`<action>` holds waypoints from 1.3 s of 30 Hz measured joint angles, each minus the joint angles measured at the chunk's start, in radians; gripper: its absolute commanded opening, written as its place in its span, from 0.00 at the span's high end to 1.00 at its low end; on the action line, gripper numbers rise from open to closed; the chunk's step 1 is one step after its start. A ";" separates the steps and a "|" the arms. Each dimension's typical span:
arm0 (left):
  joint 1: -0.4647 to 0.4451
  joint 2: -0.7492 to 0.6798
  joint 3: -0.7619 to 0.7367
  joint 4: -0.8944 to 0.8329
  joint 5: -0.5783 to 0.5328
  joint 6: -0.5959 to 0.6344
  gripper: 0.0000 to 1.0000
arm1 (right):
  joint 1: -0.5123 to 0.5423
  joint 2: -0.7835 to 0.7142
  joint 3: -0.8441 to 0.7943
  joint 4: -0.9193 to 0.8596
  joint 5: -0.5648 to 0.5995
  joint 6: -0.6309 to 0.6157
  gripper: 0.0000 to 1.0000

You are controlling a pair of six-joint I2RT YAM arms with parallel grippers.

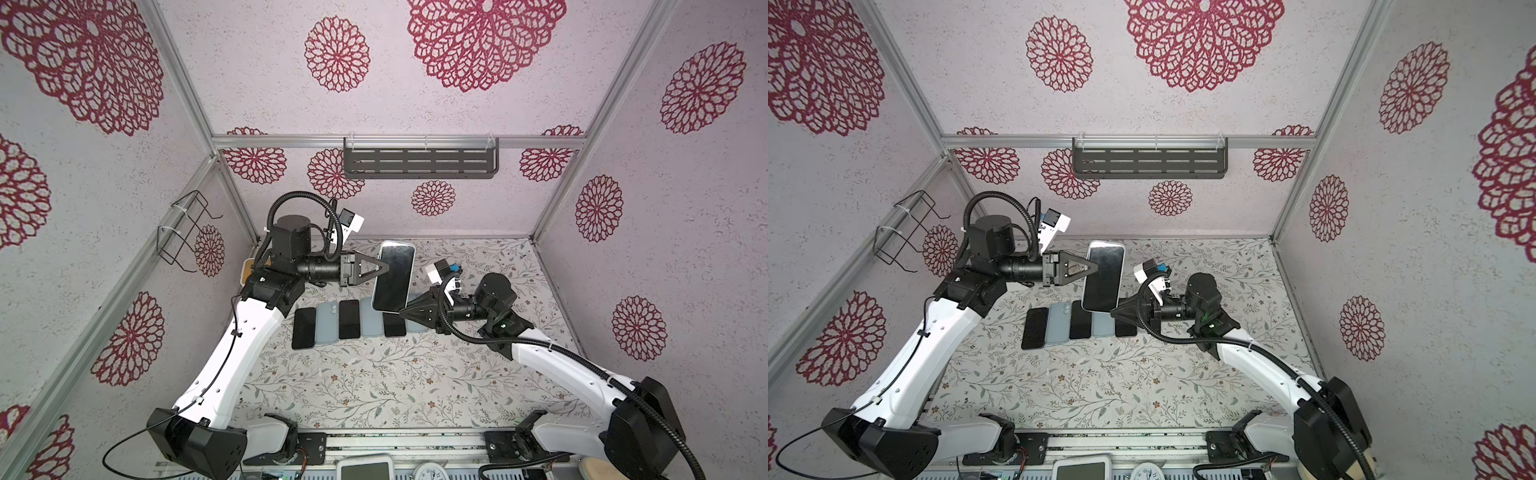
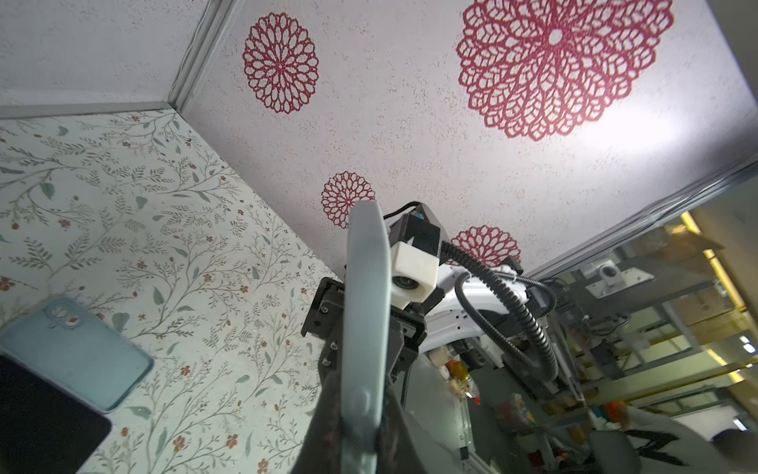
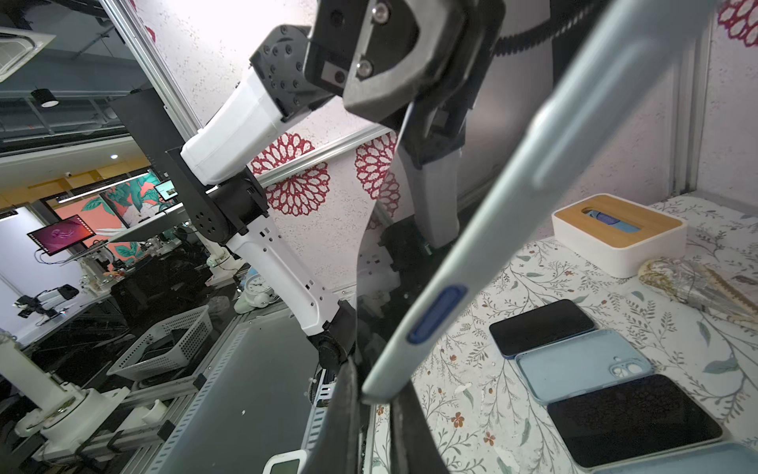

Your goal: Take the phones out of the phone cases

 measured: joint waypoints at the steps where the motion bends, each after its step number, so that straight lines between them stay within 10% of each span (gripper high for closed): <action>1: 0.000 0.010 -0.027 0.089 0.003 -0.078 1.00 | -0.003 -0.002 0.000 -0.001 0.008 -0.017 0.99; 15: -0.144 0.138 -0.073 0.488 -0.145 -0.502 1.00 | -0.087 -0.007 -0.071 0.161 0.082 -0.150 1.00; 19: -0.161 0.137 -0.102 0.532 -0.164 -0.528 1.00 | -0.149 -0.041 -0.143 0.299 0.155 -0.055 0.61; 24: -0.122 0.107 -0.200 0.660 -0.242 -0.608 1.00 | -0.138 -0.181 -0.336 0.388 0.208 0.061 0.38; 39: -0.172 0.091 -0.285 0.900 -0.426 -0.676 1.00 | 0.006 -0.152 -0.245 0.343 0.368 0.248 0.28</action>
